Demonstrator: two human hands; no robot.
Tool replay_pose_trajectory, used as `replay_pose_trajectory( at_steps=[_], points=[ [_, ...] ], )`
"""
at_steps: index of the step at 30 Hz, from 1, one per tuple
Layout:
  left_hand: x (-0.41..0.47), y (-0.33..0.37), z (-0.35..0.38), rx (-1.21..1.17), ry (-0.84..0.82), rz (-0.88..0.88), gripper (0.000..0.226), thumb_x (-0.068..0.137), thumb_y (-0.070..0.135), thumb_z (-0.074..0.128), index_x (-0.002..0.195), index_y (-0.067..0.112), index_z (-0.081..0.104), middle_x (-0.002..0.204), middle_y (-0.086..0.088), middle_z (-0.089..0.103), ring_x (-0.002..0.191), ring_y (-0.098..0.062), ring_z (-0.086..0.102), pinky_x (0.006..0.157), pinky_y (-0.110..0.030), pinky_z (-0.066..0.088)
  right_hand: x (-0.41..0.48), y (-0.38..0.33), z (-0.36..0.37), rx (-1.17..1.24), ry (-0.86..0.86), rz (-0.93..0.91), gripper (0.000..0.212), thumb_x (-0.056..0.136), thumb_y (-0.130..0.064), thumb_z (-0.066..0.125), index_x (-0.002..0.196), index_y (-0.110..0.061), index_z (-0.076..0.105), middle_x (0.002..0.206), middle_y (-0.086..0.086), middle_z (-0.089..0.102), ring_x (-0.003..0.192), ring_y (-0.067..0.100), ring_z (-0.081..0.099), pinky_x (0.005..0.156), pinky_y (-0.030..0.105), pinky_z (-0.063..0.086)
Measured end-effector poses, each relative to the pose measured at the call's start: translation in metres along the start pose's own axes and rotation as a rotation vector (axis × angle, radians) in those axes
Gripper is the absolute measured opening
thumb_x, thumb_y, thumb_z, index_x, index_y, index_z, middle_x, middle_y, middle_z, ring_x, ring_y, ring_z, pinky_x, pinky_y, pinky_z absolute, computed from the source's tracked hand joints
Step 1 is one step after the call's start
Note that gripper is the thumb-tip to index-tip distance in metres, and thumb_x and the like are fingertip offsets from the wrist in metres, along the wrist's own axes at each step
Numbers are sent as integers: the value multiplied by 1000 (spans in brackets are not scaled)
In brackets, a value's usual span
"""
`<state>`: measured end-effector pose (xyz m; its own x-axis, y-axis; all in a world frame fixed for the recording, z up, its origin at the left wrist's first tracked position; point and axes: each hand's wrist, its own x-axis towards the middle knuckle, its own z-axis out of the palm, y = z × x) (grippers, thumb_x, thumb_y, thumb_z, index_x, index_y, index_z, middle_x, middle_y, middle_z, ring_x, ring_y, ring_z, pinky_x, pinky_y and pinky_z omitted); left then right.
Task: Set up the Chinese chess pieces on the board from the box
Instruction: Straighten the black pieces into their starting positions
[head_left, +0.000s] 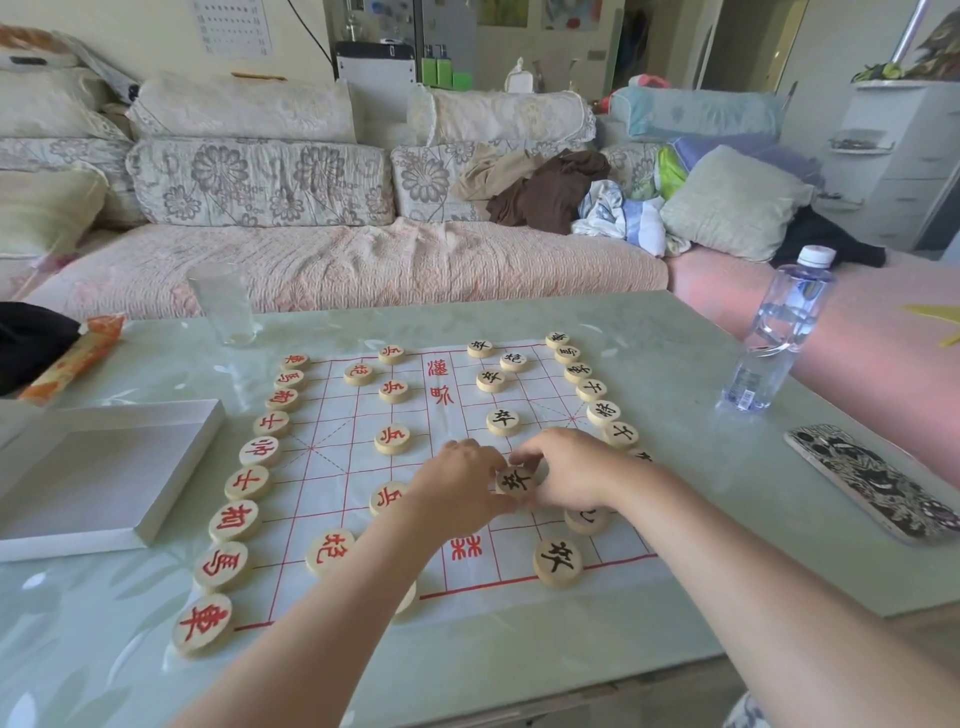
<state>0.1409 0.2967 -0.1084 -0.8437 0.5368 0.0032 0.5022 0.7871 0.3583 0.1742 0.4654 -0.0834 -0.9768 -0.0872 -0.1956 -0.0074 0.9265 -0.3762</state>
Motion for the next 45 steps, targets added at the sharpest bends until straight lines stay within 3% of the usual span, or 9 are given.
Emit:
replay_pose_trajectory(
  at_steps=[12,19,22,24,27,30,35,39,45],
  points=[
    [1,5,-2,3,-33,22,54,81,52,66,129,29,56,120,2,56,115,-19,46,93,-37,46,-4,4,-2,1,1,23,28,79,-37,74,107,-33,70,101,-12,67,92,13,63,77,30,53],
    [-15,10,-7,-12,17,25,60,84,42,67,137,23,48,123,1,55,115,-18,46,94,-33,44,-15,3,-3,-18,63,41,56,80,-39,76,133,-32,58,121,-11,62,106,14,58,83,27,46],
    [-25,11,-11,-42,71,43,51,85,38,66,131,24,51,113,5,57,108,-15,48,87,-29,45,-29,2,-9,22,131,31,50,86,-36,71,134,-31,57,122,-12,59,111,11,56,83,22,39],
    [-33,14,-16,-55,71,66,40,86,37,65,123,26,55,106,7,57,99,-14,50,78,-25,42,-41,0,-12,44,159,7,37,89,-32,68,126,-31,64,114,-14,62,100,5,58,77,16,40],
    [-48,21,-18,-64,36,106,31,87,37,64,116,29,59,100,11,57,88,-9,50,67,-20,37,-64,-1,-11,79,176,8,24,90,-26,62,110,-35,70,101,-17,67,67,-8,54,55,6,35],
    [-59,27,-12,-73,13,165,30,86,35,65,115,28,62,101,10,56,86,-7,48,74,-20,38,-87,-3,-5,29,174,31,18,85,-41,66,102,-39,70,91,-17,67,76,-1,59,62,13,41],
    [-67,33,-2,-15,-3,224,36,86,39,66,120,29,60,108,7,57,100,-11,48,82,-22,39,-103,-4,6,-243,197,114,65,57,-86,63,98,-35,67,91,-16,65,85,9,58,73,26,48],
    [-68,34,-1,0,-8,240,38,87,42,64,122,30,59,110,8,57,102,-11,48,85,-23,40,-102,-3,17,-293,171,73,64,61,-83,62,94,-29,68,89,-11,66,85,13,59,66,28,43],
    [-70,28,-2,21,-42,239,37,83,44,67,117,30,61,107,8,57,103,-12,49,83,-24,40,-97,-4,22,-154,53,-40,42,78,-59,65,114,-38,65,105,-13,61,100,13,59,81,32,50]
  ],
)
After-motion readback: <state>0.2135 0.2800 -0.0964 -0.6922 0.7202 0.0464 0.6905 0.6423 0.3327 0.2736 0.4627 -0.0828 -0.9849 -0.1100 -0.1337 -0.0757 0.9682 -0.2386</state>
